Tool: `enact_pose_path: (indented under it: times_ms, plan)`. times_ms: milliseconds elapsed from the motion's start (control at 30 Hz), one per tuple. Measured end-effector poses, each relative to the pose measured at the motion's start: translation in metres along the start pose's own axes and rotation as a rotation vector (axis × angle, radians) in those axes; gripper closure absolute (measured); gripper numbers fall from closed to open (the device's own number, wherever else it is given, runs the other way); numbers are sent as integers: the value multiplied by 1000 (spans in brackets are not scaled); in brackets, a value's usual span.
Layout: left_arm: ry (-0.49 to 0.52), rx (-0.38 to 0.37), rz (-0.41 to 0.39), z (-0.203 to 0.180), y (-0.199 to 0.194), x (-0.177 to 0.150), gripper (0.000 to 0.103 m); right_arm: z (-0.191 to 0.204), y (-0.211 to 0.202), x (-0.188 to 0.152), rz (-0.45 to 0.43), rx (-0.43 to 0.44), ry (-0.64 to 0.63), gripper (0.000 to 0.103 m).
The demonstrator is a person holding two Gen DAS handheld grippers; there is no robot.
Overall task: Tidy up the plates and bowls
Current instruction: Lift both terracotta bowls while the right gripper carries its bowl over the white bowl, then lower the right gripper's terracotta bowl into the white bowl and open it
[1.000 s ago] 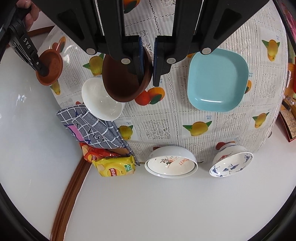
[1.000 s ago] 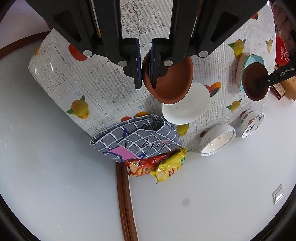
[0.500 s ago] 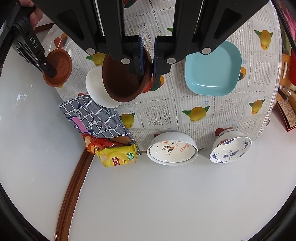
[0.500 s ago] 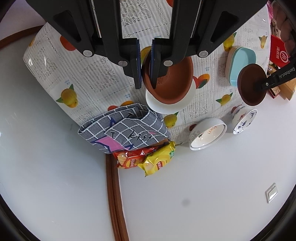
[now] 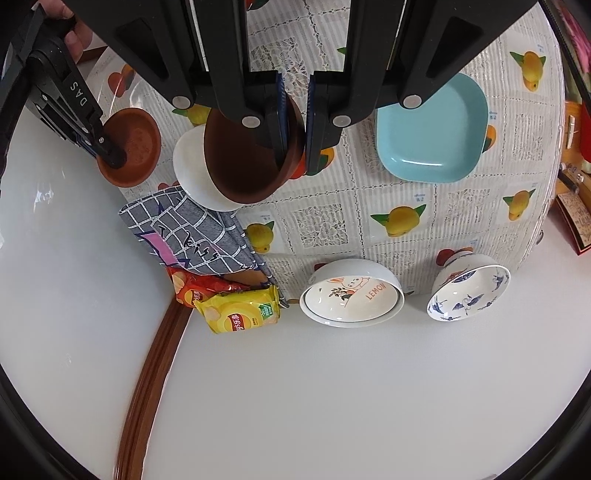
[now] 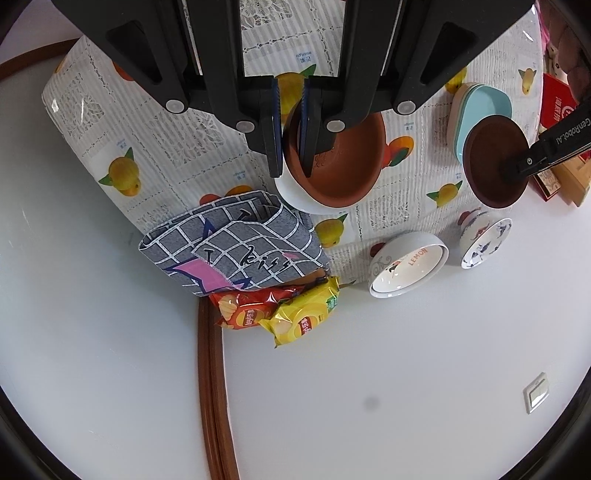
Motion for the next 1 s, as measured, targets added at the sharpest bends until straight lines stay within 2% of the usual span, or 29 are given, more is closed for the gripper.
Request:
enact_pose_path:
  times_ms: [1000]
  plan:
    - [-10, 15, 59, 8, 42, -5, 94, 14, 61, -15, 91, 2, -34, 94]
Point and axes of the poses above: each gripper's, at about its wrist camera, not at the fingertips, and y roughly the way its jaws point, z to its left, x to its top, the point moved 1 cm from there along y, roughly the way its jaws point, and after that the axes turned 11 degrees about -z, right-handed, at the moved point
